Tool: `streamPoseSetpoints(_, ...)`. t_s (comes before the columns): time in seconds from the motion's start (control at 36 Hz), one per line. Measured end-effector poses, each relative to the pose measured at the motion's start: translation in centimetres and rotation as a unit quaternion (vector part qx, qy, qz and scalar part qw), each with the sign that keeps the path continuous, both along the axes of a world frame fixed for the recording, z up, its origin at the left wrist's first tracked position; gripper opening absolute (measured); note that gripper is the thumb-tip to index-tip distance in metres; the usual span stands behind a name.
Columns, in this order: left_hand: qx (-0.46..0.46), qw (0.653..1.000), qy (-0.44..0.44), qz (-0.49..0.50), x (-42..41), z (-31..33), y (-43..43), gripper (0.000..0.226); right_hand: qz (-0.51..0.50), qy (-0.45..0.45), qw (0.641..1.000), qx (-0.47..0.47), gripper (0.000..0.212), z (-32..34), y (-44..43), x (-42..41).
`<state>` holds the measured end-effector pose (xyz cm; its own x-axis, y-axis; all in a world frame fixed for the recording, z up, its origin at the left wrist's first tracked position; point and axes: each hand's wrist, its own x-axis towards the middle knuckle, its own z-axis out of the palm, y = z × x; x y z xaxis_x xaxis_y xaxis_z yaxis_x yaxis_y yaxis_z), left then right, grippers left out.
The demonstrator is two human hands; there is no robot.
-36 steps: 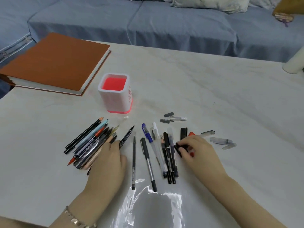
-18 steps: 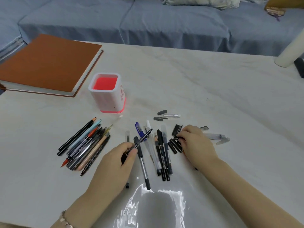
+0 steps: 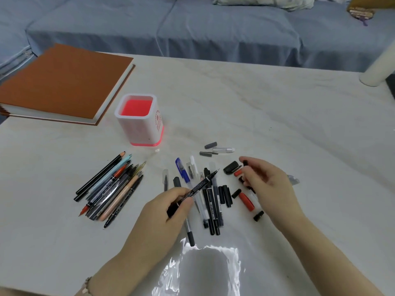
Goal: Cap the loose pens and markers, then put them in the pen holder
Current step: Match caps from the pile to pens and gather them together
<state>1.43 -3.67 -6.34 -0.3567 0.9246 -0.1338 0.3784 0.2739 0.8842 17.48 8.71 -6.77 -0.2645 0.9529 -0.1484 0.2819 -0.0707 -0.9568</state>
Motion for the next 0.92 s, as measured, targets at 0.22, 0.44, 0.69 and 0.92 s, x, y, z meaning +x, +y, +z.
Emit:
streamPoseSetpoints(0.22,0.009,0.999,-0.016,-0.032,1.4,1.2,0.0,0.019,-0.037,0.258,0.953,-0.153,0.02,2.7,-2.6,0.1)
streamPoseSetpoints(0.44,0.014,0.999,-0.013,-0.041,1.6,1.5,-0.1,0.017,-0.029,0.253,0.952,-0.171,0.035,2.8,-3.2,-0.1)
streamPoseSetpoints(0.69,0.024,0.999,0.004,-0.047,1.7,1.8,-0.1,0.021,-0.04,0.3,0.933,-0.194,0.022,2.9,-3.3,0.3)
streamPoseSetpoints(0.92,0.057,0.993,0.069,-0.073,1.5,1.4,0.1,0.016,0.0,0.261,0.949,-0.177,0.017,2.2,-4.2,-0.3)
